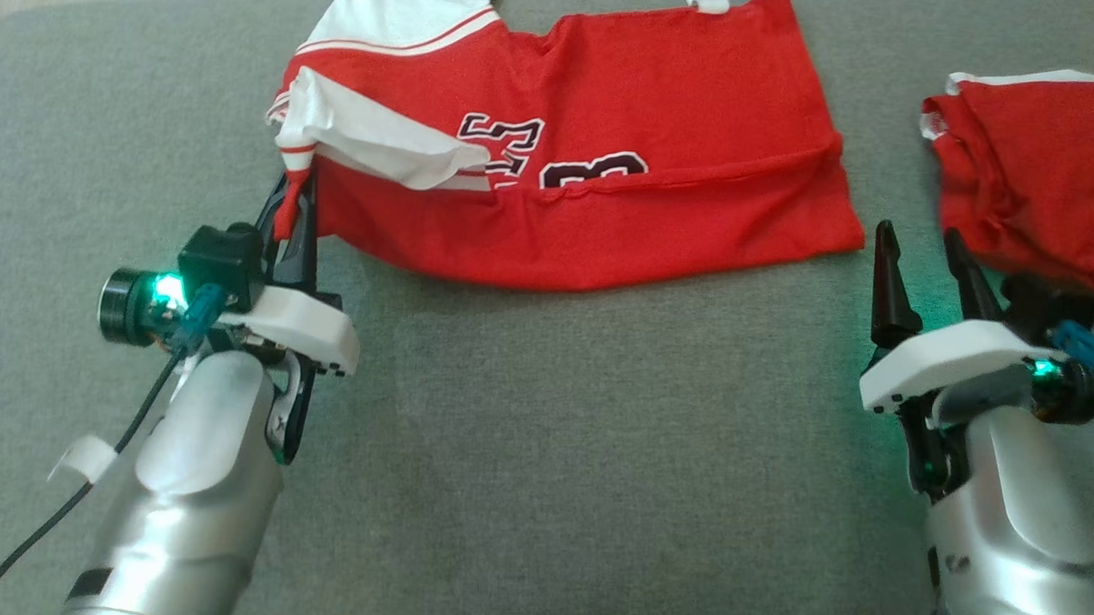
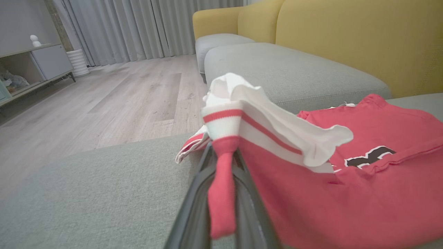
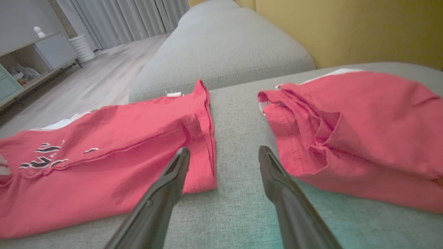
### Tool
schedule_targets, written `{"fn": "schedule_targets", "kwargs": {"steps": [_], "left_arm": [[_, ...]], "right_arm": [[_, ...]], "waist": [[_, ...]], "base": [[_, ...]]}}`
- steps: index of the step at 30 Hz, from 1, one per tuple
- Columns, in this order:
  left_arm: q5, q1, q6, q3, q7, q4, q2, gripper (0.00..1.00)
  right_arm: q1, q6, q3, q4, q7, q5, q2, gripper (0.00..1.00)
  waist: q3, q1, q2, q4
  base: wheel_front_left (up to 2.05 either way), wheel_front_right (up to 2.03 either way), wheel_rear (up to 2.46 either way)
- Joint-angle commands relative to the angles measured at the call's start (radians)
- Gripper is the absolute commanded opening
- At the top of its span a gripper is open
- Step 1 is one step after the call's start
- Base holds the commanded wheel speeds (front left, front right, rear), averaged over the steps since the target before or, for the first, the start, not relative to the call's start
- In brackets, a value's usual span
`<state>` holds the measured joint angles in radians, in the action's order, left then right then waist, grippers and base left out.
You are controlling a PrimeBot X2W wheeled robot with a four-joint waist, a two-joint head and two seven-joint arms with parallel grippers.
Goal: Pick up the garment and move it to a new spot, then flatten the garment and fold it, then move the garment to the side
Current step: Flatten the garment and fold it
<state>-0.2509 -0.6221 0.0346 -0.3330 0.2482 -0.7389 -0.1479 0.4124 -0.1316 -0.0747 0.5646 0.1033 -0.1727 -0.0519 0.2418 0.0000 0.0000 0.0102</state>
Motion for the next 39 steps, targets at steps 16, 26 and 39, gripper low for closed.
{"fn": "schedule_targets", "kwargs": {"steps": [16,26,39], "left_arm": [[0.003,-0.015,0.008,-0.007,-0.004,0.109,-0.028,0.0],[-0.007,0.011,0.016,-0.014,-0.021,0.091,-0.041,0.0],[-0.034,0.11,0.024,-0.025,-0.093,0.021,-0.063,0.0]], "right_arm": [[0.25,0.001,-0.014,0.37,-0.071,0.066,0.002,1.0],[0.3,0.001,-0.024,0.499,0.01,0.197,0.002,0.0],[0.202,0.001,-0.082,0.493,0.072,0.218,0.002,0.0]], "waist": [[0.049,0.0,0.0,0.057],[0.013,0.0,0.0,0.059],[-0.141,0.0,0.0,0.021]], "base": [[0.0,0.0,0.0],[0.0,0.0,0.0],[0.0,0.0,0.0]]}}
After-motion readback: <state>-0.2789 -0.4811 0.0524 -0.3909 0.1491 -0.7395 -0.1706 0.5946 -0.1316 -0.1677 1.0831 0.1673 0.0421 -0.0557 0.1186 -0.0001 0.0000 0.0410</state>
